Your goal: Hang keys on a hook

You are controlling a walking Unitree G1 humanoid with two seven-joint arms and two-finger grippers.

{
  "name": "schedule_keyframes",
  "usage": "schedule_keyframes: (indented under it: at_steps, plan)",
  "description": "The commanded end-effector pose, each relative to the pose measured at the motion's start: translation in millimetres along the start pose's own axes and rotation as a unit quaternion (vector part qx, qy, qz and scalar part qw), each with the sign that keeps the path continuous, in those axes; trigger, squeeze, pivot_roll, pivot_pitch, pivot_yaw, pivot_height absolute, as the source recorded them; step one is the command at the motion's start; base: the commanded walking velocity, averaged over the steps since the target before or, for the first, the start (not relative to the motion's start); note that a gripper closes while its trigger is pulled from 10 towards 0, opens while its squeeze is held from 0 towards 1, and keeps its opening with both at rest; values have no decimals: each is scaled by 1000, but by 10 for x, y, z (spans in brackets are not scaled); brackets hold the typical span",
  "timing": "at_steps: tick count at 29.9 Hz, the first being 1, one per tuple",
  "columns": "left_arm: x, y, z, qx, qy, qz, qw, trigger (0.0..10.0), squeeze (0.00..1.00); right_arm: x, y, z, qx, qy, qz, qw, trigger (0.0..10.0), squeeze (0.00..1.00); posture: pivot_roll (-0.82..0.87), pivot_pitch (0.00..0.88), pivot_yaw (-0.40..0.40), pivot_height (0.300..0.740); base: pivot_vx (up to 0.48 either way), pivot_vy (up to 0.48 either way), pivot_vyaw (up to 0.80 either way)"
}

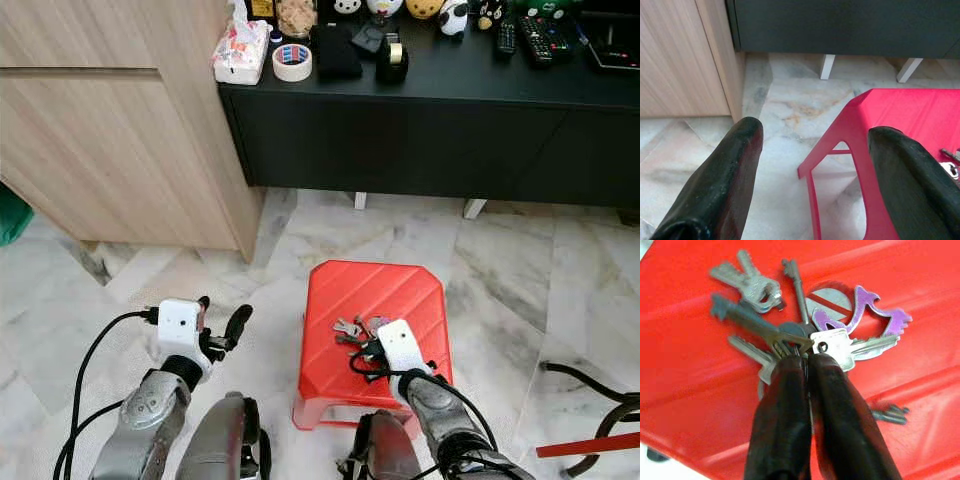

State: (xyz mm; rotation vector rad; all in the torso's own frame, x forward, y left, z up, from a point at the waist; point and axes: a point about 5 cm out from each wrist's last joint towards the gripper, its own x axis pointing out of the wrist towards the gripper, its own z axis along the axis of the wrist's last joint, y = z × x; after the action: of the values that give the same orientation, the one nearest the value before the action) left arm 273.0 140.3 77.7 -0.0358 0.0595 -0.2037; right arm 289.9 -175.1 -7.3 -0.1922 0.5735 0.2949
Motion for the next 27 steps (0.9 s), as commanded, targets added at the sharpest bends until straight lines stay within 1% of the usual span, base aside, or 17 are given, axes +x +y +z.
schedule_keyframes:
  at_steps: [1, 2, 5, 8, 9, 11, 12, 16, 20, 21, 24, 27]
  plan:
    - [-7, -10, -75, 9, 12, 0, 1000, 10000, 0, -28, -2, -73, 31, -7, -17, 999, 0, 0, 106, 213, -9, 646, 0, 0, 0]
    - [-7, -10, -75, 9, 12, 0, 1000, 10000, 0, -28, -2, -73, 31, -7, -17, 999, 0, 0, 106, 213, -9, 646, 0, 0, 0]
    - [12, -9, -96, 8, 14, 1, 1000, 10000, 0, -28, 19, -82, 60, -15, -21, 998, 0, 0, 96, 205, -11, 646, 0, 0, 0]
    - [15, -11, -100, 8, 14, 1, 1000, 10000, 0, -29, 28, -87, 65, -16, -20, 998, 0, 0, 96, 205, -11, 646, 0, 0, 0]
    - [24, -13, -103, 8, 15, 1, 1000, 10000, 0, -30, 35, -93, 78, -19, -22, 997, 0, 0, 92, 201, -13, 646, 0, 0, 0]
    - [24, -13, -103, 8, 15, 1, 1000, 10000, 0, -30, 35, -93, 78, -19, -22, 997, 0, 0, 92, 201, -13, 646, 0, 0, 0]
    - [38, -15, -109, 8, 15, 1, 1000, 10000, 0, -31, 37, -95, 91, -23, -25, 995, 0, 0, 85, 194, -16, 646, 0, 0, 0]
    - [85, 28, -134, 21, 20, -1, 1000, 10000, 0, -8, 5, 68, 136, -74, -44, 987, 0, 0, 73, 163, -24, 646, 0, 0, 0]
    - [107, 56, -152, 28, 22, -1, 999, 10000, 0, -4, -32, 216, 148, -120, -51, 980, 0, 0, 66, 142, -26, 646, 0, 0, 0]
    - [107, 56, -152, 28, 22, -1, 999, 10000, 0, -4, -32, 216, 148, -120, -51, 980, 0, 0, 66, 142, -26, 646, 0, 0, 0]
    - [136, 95, -153, 31, 22, 2, 999, 10000, 0, -19, -74, 294, 159, -149, -58, 974, 0, 0, 57, 112, -27, 646, 0, 0, 0]
    - [157, 127, -162, 35, 22, 5, 999, 10000, 0, -55, -105, 322, 158, -176, -61, 970, 0, 0, 52, 90, -27, 646, 0, 0, 0]
